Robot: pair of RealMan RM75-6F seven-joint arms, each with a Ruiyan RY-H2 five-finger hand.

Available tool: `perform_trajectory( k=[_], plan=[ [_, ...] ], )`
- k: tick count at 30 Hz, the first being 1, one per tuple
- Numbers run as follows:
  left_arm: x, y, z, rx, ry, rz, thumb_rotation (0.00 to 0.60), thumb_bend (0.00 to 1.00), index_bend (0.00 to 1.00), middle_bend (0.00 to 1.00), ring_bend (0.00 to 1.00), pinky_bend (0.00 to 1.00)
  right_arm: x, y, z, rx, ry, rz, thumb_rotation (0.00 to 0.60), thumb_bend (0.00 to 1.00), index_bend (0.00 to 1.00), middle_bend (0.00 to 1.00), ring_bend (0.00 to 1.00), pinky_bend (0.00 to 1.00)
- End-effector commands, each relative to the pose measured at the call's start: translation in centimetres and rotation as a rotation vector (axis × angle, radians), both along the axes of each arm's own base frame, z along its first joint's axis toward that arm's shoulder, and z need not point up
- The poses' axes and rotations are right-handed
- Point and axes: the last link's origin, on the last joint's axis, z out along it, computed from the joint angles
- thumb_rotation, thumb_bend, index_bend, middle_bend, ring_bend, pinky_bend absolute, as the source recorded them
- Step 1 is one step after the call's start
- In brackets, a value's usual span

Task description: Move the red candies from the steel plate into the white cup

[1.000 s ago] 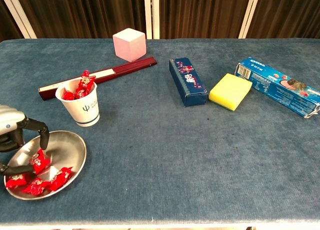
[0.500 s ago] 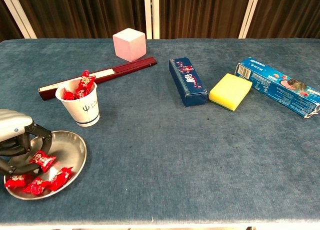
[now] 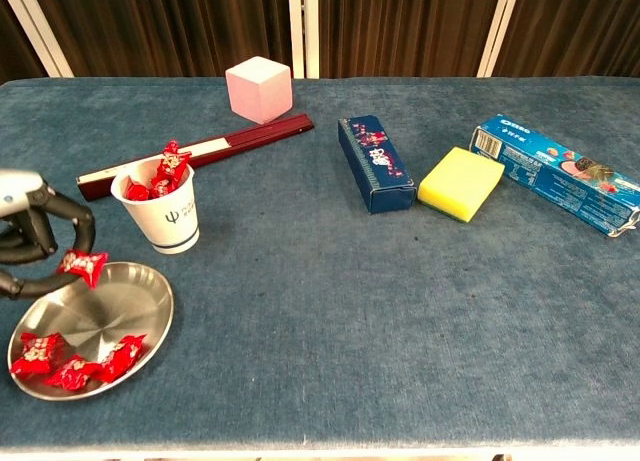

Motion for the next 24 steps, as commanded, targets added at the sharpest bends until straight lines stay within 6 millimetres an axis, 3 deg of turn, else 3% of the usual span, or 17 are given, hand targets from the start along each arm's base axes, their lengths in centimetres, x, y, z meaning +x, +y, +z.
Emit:
perform_trajectory(
  k=[1, 7, 13, 24],
  plan=[
    [1.2, 1.3, 2.1, 0.071, -0.069, -0.012, 0.558, 0.35, 0.57, 0.96, 0.92, 0.83, -0.1, 0.0, 0.0, -0.001, 0.0, -0.002, 0.6, 0.16, 0.0, 0.01, 0.0, 0.02],
    [2.8, 3.5, 3.4, 0.142, -0.129, -0.009, 0.542, 0.34, 0.57, 0.96, 0.92, 0.83, -0.3, -0.1, 0.0, 0.003, -0.005, -0.007, 0.6, 0.16, 0.0, 0.01, 0.0, 0.02],
    [3.8, 5.1, 2.3, 0.124, -0.12, -0.001, 0.519, 0.34, 0.57, 0.96, 0.92, 0.83, -0.6, -0.4, -0.1, 0.007, -0.008, -0.012, 0.6, 0.16, 0.0, 0.01, 0.0, 0.03],
    [4.2, 6.2, 0.8, 0.11, -0.059, 0.004, 0.518, 0.33, 0.56, 0.96, 0.92, 0.83, -0.8, -0.7, -0.3, 0.014, -0.009, -0.017, 0.6, 0.16, 0.0, 0.01, 0.0, 0.03]
  ],
)
